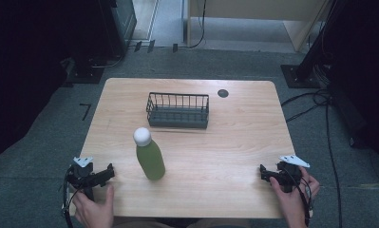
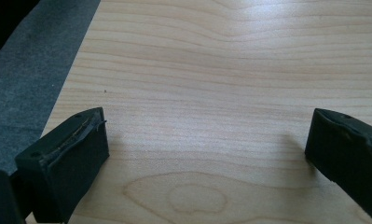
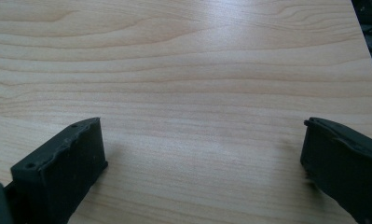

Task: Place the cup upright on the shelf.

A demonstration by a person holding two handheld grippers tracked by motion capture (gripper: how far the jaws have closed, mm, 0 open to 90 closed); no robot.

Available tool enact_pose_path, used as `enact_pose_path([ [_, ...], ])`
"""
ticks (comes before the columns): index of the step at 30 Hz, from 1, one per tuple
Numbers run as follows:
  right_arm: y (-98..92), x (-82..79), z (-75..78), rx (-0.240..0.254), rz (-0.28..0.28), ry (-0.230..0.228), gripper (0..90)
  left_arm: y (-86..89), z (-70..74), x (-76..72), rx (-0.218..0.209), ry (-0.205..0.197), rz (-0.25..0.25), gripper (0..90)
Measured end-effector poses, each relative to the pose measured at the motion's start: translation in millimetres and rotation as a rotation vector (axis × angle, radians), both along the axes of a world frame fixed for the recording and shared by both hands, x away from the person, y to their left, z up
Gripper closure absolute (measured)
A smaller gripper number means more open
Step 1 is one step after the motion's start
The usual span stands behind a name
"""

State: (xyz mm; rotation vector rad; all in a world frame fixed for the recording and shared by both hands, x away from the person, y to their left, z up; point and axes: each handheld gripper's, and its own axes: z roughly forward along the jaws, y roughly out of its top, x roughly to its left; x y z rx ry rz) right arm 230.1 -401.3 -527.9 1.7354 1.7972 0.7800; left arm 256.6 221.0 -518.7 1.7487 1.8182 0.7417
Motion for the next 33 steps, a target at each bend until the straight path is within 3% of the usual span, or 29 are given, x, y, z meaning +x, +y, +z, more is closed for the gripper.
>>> enact_pose_path([
  [5, 0.0, 0.0, 0.0, 0.0, 0.0, 0.0, 0.0, 0.3, 0.0, 0.1, -0.001, 0.0, -0.003, 0.0],
  [8, 0.0, 0.0, -0.1, 0.001, -0.001, -0.001, 0.0, -2.9, 0.0, 1.6, -0.003, -0.002, 0.022, 0.0],
  [12, 0.0, 0.0, 0.0, 0.001, -0.001, -0.001, 0.0, -5.0, -0.2, -7.0, -0.004, -0.003, -0.033, 0.0],
  [18, 0.0, 0.0, 0.0, 0.001, -0.001, -0.001, 0.0, -16.7, -0.5, -20.7, 0.002, -0.002, -0.061, 0.0],
  [26, 0.0, 0.0, 0.0, 0.001, -0.001, -0.001, 0.0, -44.0, 4.6, -43.7, 0.036, -0.047, -0.151, 0.0],
  [33, 0.1, 0.1, 0.0, 0.002, -0.002, -0.001, 0.0, -56.8, 7.3, -53.4, 0.007, -0.069, -0.194, 0.0],
])
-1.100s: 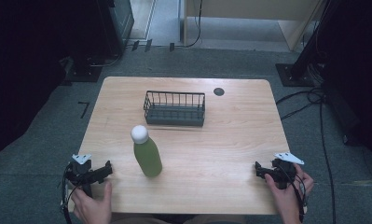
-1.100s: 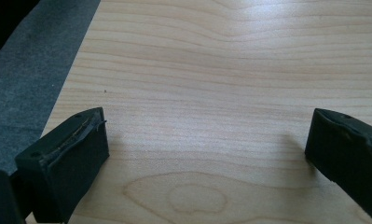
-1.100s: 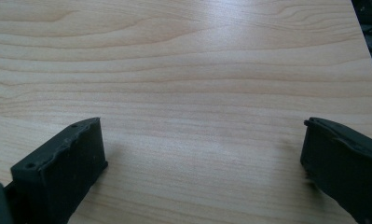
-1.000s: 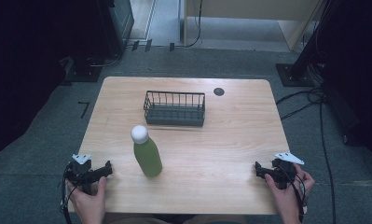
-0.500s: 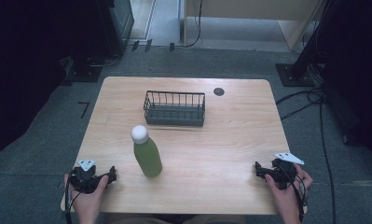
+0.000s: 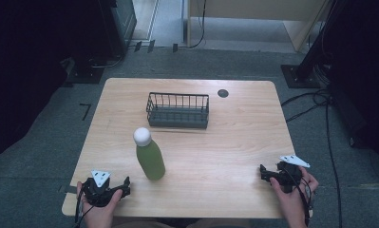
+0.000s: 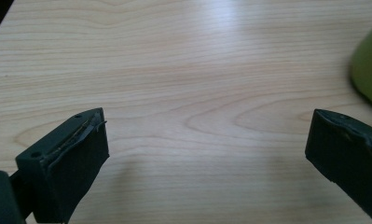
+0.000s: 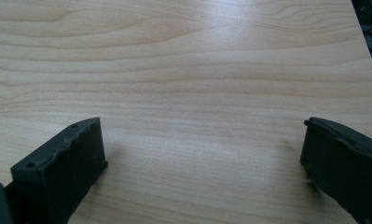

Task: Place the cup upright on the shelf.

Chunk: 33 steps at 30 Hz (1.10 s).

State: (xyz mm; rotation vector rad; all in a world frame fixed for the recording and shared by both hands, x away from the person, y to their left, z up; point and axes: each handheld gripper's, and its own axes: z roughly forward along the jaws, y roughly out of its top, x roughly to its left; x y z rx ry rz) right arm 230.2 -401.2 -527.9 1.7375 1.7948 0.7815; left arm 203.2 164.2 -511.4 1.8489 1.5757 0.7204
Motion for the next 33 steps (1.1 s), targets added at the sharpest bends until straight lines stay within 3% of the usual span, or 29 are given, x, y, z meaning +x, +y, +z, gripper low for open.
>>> enact_pose_path([
  [17, 0.0, 0.0, 0.0, 0.0, 0.0, 0.0, 0.0, -31.3, 3.7, -15.6, -0.014, -0.026, -0.112, 0.0],
  [33, 0.0, 0.0, 0.0, 0.0, 0.0, 0.0, 0.0, -55.7, 16.4, -14.8, -0.053, -0.073, -0.192, 0.0],
])
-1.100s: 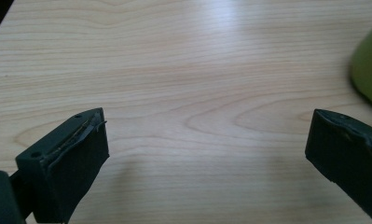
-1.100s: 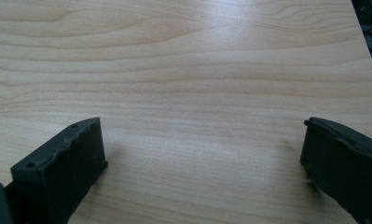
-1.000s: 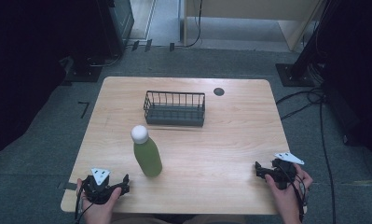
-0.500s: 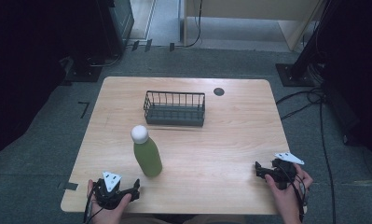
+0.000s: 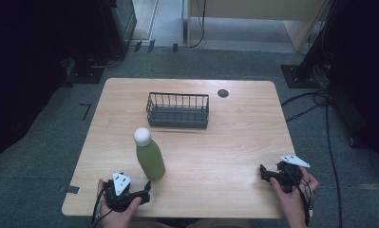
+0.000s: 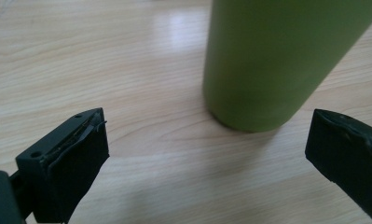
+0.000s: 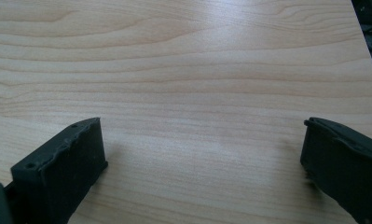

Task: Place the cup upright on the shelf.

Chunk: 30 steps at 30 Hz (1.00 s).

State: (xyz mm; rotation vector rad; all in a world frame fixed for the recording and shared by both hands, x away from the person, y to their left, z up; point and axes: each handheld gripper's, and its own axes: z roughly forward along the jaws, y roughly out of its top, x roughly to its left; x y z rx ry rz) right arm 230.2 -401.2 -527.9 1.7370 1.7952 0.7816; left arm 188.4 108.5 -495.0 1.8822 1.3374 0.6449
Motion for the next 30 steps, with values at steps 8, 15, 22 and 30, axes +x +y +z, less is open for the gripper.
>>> enact_pose_path([
  [8, -0.1, 0.0, 0.0, -0.001, 0.001, 0.0, 0.0, -14.4, 8.7, 5.4, -0.023, -0.026, -0.024, 0.2],
  [15, -0.1, 0.0, 0.0, -0.001, 0.001, 0.0, 0.0, -25.2, 20.1, 12.5, -0.043, -0.058, -0.03, 6.0],
  [22, -0.1, 0.0, 0.0, -0.001, 0.001, 0.0, 0.0, -37.5, 31.9, 20.2, -0.058, -0.092, -0.034, 11.6],
  [30, -0.1, 0.0, 0.0, -0.001, 0.001, 0.0, 0.0, -42.0, 47.3, 27.1, -0.079, -0.127, -0.033, 14.7],
])
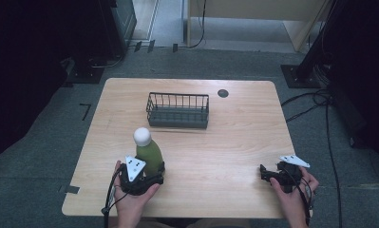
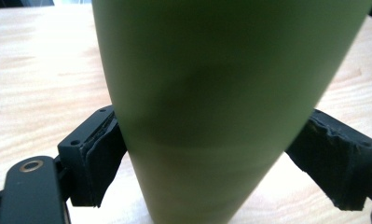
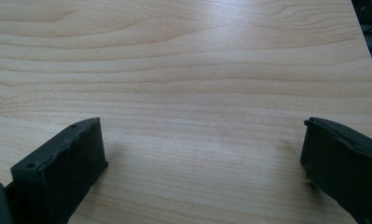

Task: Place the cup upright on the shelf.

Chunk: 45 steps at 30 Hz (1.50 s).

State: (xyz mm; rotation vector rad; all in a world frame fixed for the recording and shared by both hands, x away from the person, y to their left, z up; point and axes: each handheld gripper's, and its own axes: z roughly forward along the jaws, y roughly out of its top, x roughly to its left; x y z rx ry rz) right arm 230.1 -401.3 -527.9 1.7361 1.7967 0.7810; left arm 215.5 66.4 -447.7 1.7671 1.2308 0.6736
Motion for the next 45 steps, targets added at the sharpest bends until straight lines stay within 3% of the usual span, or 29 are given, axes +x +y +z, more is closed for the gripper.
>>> enact_pose_path([
  [10, 0.0, 0.0, 0.0, 0.0, 0.0, 0.0, 0.0, -0.9, 23.5, 5.5, -0.029, -0.06, 0.011, 21.0],
  [24, 0.0, 0.0, 0.0, 0.001, 0.0, 0.0, 0.0, 0.0, 27.1, 11.1, -0.034, -0.048, 0.008, 22.4],
  [43, 0.1, 0.0, 0.1, 0.002, -0.002, 0.0, 0.0, -12.5, 55.3, 53.1, -0.058, -0.101, -0.045, 22.6],
  [45, 0.2, 0.1, 0.1, 0.002, -0.003, 0.0, 0.0, -14.4, 59.9, 59.7, -0.077, -0.098, -0.055, 22.6],
])
